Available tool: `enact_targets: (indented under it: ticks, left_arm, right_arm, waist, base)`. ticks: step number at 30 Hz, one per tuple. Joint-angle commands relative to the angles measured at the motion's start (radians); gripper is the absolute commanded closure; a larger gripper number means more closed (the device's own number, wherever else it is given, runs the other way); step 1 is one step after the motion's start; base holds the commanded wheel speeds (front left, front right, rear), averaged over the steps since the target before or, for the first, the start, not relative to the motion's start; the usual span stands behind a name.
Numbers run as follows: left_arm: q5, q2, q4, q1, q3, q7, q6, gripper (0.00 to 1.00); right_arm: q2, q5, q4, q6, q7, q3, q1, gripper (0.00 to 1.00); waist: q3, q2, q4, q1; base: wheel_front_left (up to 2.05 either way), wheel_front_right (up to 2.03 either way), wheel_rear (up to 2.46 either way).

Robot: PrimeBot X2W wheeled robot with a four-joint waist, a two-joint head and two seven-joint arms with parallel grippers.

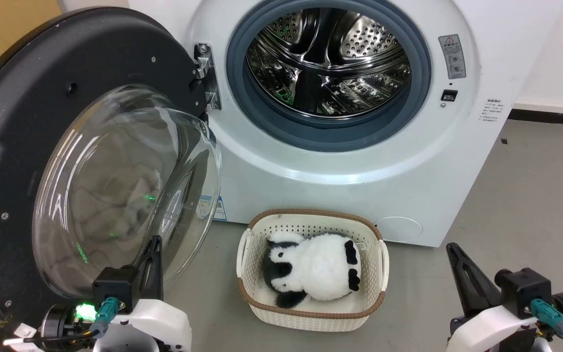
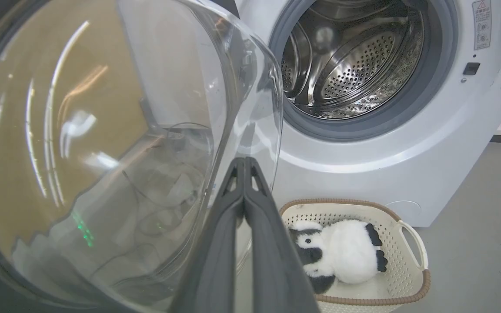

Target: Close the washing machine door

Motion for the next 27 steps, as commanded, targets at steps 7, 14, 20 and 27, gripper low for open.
enact_targets:
  ticks: [7, 14, 20, 27]
  left_arm:
    - [0.0, 0.0, 0.0, 0.0, 0.0, 0.0, 0.0, 0.0]
    - [-0.001, 0.0, 0.001, -0.001, -0.007, -0.011, 0.013, 0.0]
    - [-0.002, 0.0, 0.001, -0.002, -0.017, -0.023, 0.029, 0.72]
    - [-0.004, 0.0, -0.005, -0.015, -0.032, -0.038, 0.036, 1.0]
  right_arm:
    - [0.0, 0.0, 0.0, 0.0, 0.0, 0.0, 0.0, 0.0]
    - [0.0, 0.008, 0.002, 0.0, -0.01, -0.01, 0.0, 0.0]
    - [0.0, 0.018, 0.002, 0.0, -0.023, -0.021, 0.0, 0.0]
    - [0.001, 0.029, 0.001, 0.0, -0.038, -0.036, 0.0, 0.0]
  waist:
    - [0.0, 0.0, 0.0, 0.0]
    - [0.001, 0.0, 0.0, 0.0]
    - [0.002, 0.0, 0.0, 0.0]
    - [0.004, 0.0, 0.008, 0.0]
  base:
    - [0.0, 0.0, 0.0]
    - [0.0, 0.0, 0.0]
    - [0.0, 0.0, 0.0]
    - [0.0, 0.0, 0.0]
